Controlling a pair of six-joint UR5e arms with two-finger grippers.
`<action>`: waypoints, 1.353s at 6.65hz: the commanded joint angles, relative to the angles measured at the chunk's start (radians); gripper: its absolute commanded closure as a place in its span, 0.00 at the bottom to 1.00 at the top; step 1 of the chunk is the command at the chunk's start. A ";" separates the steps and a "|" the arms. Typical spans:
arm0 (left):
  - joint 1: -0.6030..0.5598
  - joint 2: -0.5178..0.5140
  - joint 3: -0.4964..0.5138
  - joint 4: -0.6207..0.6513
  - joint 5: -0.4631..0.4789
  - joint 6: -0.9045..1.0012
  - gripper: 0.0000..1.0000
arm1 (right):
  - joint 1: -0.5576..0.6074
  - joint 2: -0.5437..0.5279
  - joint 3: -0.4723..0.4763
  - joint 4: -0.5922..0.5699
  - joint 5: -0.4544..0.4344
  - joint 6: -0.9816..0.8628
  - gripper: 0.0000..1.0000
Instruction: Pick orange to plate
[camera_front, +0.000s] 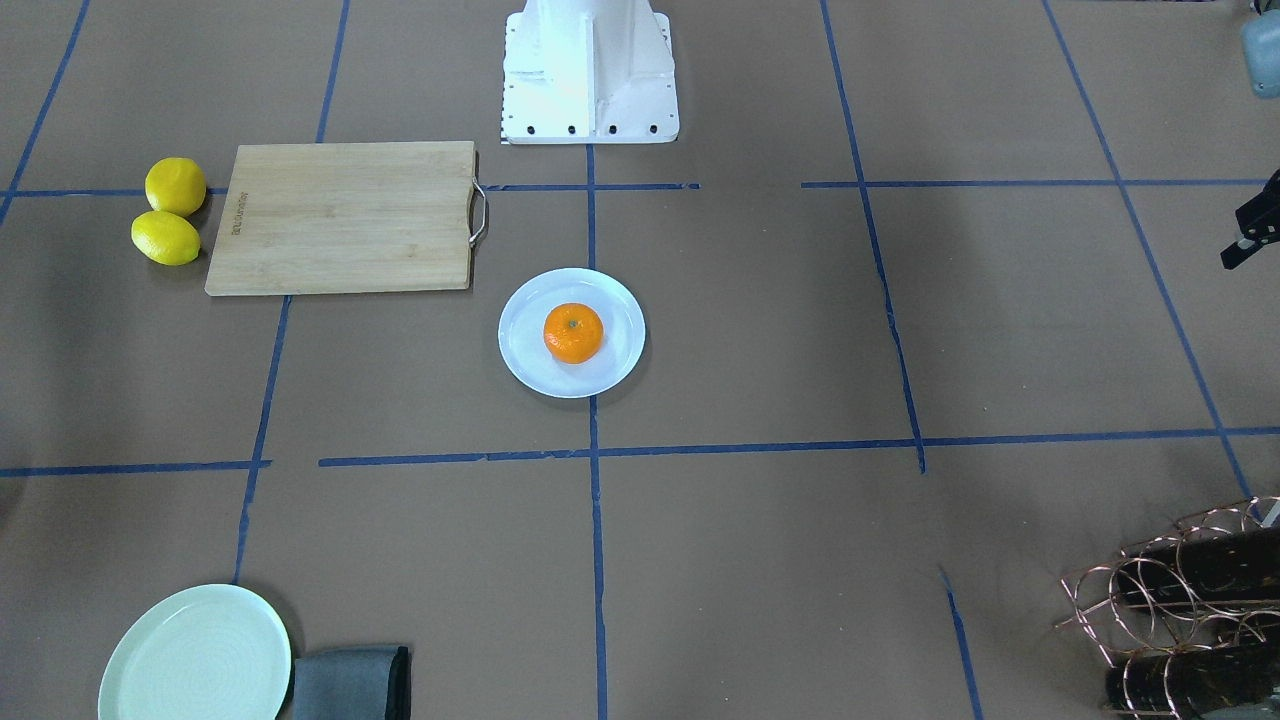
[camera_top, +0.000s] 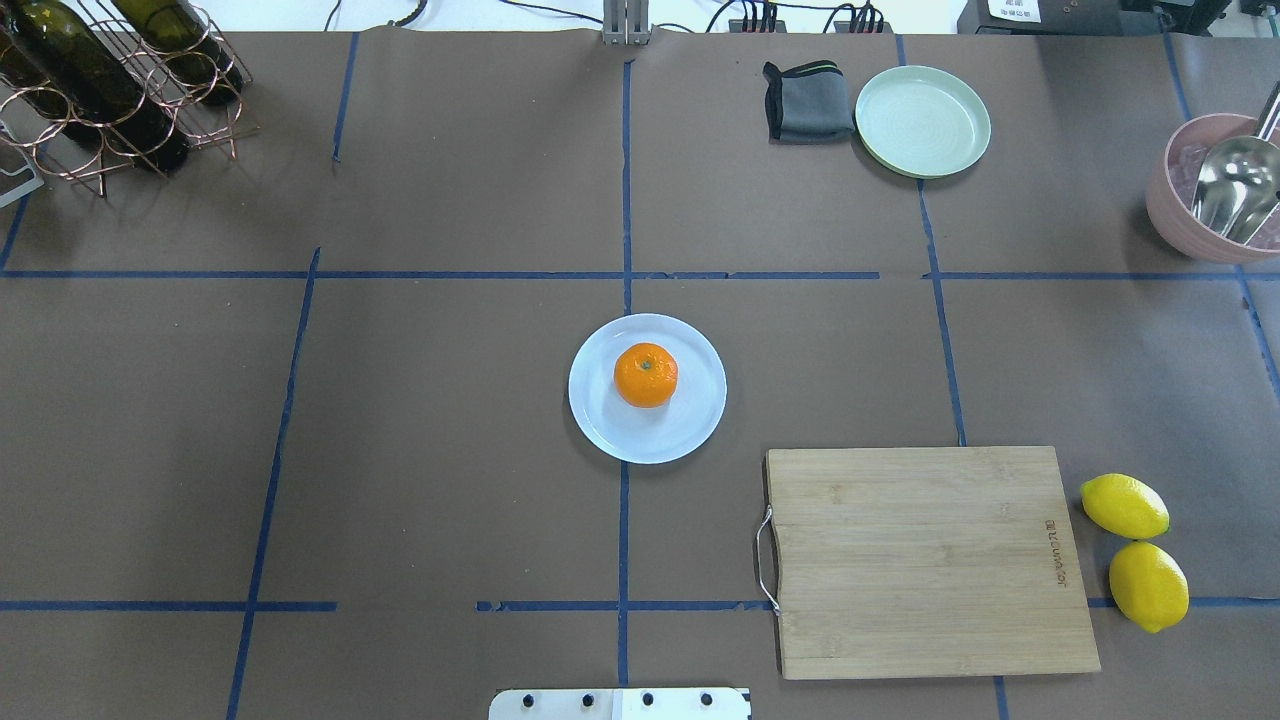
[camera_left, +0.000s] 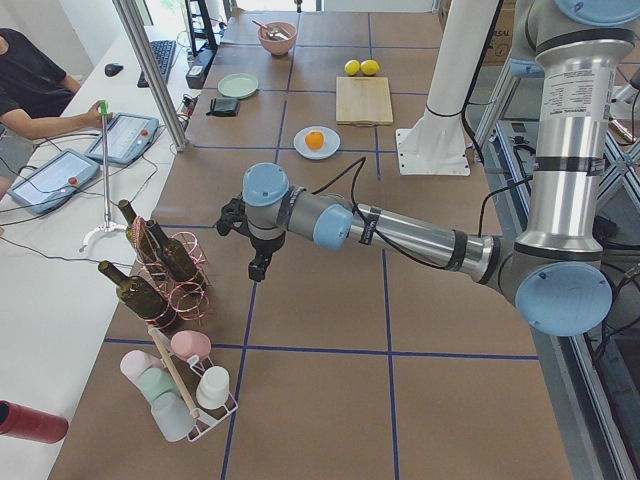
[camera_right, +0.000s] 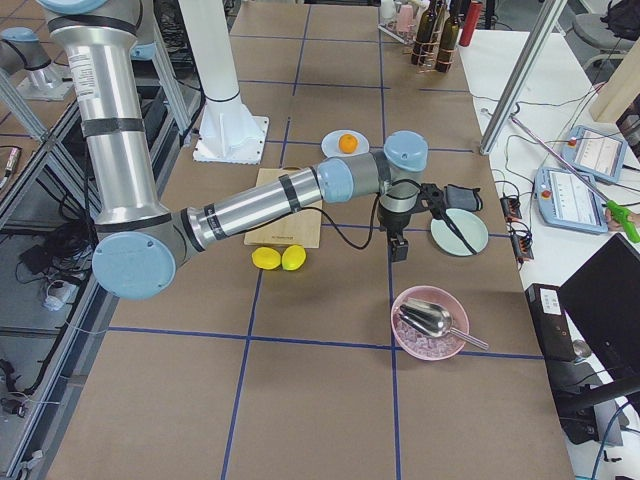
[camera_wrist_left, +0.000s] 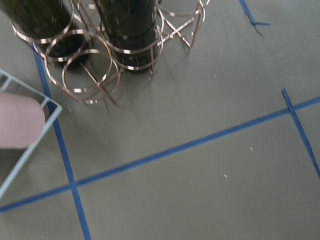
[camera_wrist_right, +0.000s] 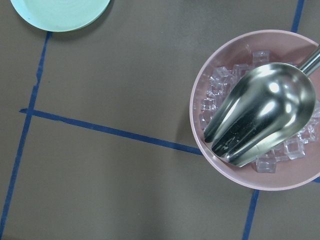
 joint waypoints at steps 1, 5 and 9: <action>-0.019 0.007 -0.008 0.187 -0.014 0.103 0.00 | 0.030 0.001 -0.044 -0.004 0.022 -0.040 0.00; -0.023 0.030 -0.008 0.172 -0.028 0.158 0.00 | 0.018 0.024 -0.051 -0.004 -0.013 -0.059 0.00; -0.023 0.027 -0.030 0.165 -0.028 0.160 0.00 | 0.002 0.021 -0.074 -0.004 -0.013 -0.065 0.00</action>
